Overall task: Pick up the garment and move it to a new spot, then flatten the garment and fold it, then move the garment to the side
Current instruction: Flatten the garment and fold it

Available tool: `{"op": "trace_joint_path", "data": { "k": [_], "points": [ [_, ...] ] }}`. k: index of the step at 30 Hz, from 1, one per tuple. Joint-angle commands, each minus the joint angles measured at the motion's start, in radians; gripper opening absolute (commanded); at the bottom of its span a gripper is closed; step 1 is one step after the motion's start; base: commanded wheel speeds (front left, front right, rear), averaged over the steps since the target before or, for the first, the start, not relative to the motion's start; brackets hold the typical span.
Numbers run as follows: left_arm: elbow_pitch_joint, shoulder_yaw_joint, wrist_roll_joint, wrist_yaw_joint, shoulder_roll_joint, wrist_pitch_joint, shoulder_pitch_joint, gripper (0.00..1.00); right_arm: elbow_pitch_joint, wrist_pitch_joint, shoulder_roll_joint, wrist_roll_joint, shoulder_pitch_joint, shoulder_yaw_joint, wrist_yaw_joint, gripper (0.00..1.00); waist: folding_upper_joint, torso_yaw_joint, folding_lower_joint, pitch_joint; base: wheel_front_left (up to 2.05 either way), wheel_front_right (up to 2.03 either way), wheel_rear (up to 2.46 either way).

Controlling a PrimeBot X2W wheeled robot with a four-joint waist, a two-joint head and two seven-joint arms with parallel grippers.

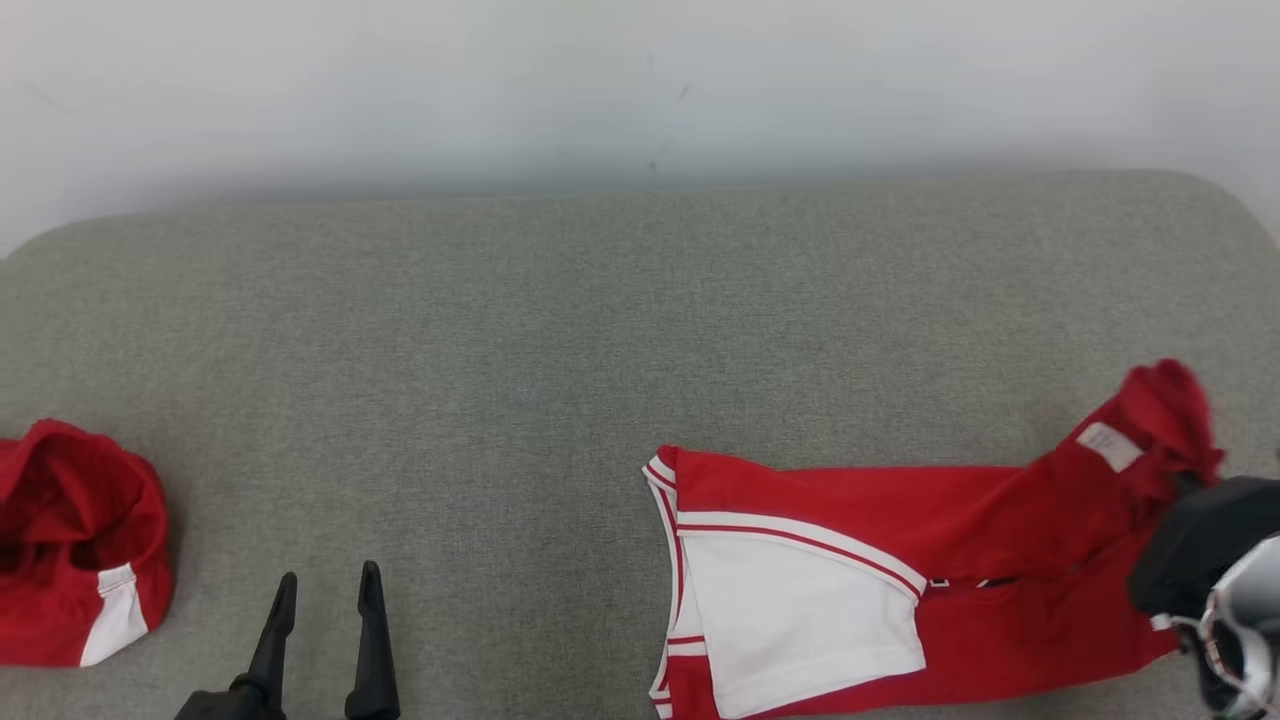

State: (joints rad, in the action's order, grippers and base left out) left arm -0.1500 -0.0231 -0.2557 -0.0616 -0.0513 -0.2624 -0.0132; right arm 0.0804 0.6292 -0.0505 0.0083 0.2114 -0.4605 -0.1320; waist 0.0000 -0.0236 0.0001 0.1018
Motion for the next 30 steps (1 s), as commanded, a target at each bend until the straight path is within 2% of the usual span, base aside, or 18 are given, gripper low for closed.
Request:
{"op": "trace_joint_path", "data": {
  "k": [1,6,12,23,30],
  "points": [
    [-0.001,-0.001,-0.01,0.003,0.001,-0.003,-0.001,1.0,0.007,0.007,0.001,0.019,-0.022,0.023,0.002,0.0,0.0,0.007,-0.0001,-0.004,0.0,0.0,0.0],
    [-0.005,-0.004,-0.018,0.007,0.001,-0.003,-0.007,1.0,0.037,0.013,0.001,0.12,-0.087,0.216,0.002,0.0,0.0,0.022,-0.0001,-0.005,0.0,0.0,0.0],
    [-0.009,-0.005,-0.021,0.008,0.001,-0.003,-0.008,1.0,-0.035,-0.039,0.001,0.237,-0.094,0.388,0.002,0.0,0.0,0.028,-0.0001,-0.001,0.0,0.0,0.0],
    [-0.026,-0.021,-0.022,0.002,0.001,-0.003,0.005,1.0,-0.287,-0.18,0.001,0.334,0.023,0.576,0.002,0.0,0.0,0.068,-0.0001,-0.001,0.0,0.0,0.0],
    [-0.032,-0.028,-0.025,0.002,0.001,-0.003,0.002,1.0,-0.383,-0.246,0.001,0.368,0.072,0.63,0.002,0.0,0.0,0.092,-0.0001,-0.004,0.0,0.0,0.0]
  ]
}}
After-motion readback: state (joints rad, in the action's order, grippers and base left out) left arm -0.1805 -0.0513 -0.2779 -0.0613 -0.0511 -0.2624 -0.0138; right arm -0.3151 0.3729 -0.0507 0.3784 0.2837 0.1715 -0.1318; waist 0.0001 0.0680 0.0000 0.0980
